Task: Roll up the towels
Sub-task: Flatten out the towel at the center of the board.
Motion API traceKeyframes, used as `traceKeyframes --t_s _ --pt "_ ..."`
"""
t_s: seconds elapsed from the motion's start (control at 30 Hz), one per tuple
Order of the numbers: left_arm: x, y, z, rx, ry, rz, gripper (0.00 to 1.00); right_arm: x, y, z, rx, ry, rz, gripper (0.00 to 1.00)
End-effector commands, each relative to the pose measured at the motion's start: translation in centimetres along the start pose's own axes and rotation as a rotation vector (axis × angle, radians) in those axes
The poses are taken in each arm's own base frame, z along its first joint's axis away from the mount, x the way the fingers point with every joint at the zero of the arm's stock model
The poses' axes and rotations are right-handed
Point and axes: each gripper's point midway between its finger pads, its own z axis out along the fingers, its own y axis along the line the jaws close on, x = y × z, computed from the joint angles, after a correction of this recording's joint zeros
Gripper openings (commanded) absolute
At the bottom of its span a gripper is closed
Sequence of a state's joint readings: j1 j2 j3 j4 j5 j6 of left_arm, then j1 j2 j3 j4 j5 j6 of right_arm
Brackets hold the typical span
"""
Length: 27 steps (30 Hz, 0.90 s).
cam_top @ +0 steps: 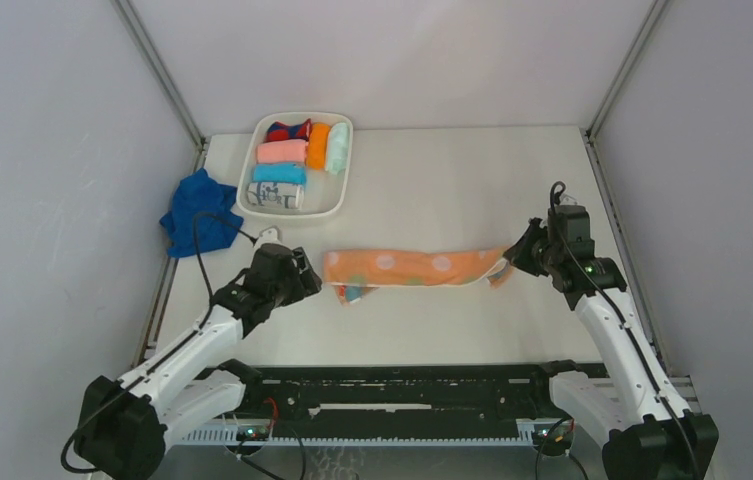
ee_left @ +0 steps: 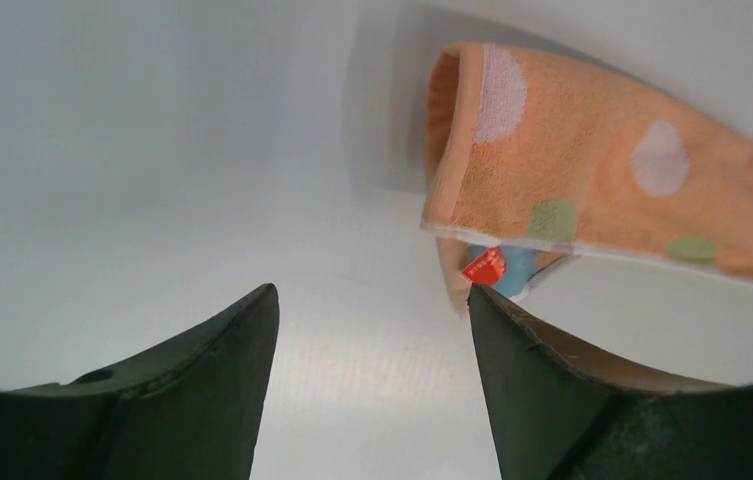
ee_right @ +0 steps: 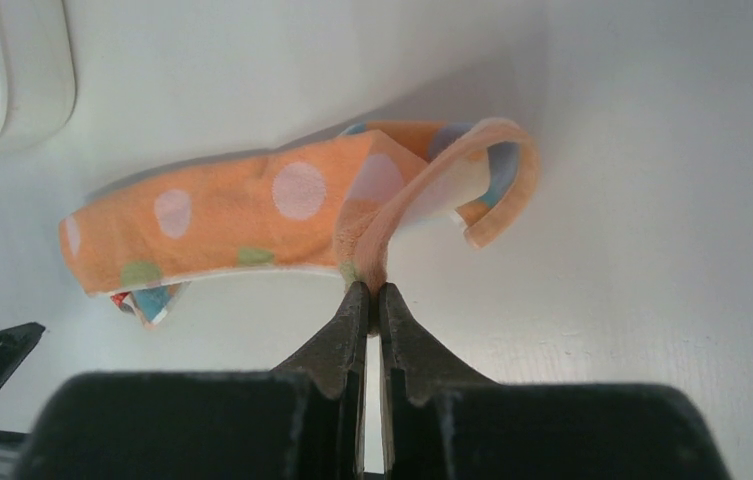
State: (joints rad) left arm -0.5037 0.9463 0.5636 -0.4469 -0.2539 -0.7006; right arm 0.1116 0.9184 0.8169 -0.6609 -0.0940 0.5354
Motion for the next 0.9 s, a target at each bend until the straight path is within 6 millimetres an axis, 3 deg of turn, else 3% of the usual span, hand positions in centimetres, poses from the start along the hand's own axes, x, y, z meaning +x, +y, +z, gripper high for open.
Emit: traceKeyframes --t_s 0.0,0.17,0.47,0.73,0.87 --pt "-1.9 -4.5 0.5 0.308 -0.026 -0.247 0.74 -0.6 0.7 -0.2 -0.044 -0.036 -0.020 0.00" --pt "-2.0 -4.8 2.3 0.388 0.009 -0.326 0.72 -0.4 0.7 -0.1 -0.051 -0.030 -0.021 0.00" --pt "-0.4 -4.5 5.1 0.409 0.107 -0.390 0.55 -0.5 0.7 0.1 -0.051 -0.028 -0.021 0.00" --pt "1.3 -4.3 6.0 0.418 0.160 -0.410 0.52 -0.6 0.5 0.2 -0.041 -0.032 -0.023 0.00" --pt "1.4 -4.8 5.8 0.453 0.172 -0.418 0.40 -0.7 0.4 0.3 -0.037 -0.033 -0.021 0.00"
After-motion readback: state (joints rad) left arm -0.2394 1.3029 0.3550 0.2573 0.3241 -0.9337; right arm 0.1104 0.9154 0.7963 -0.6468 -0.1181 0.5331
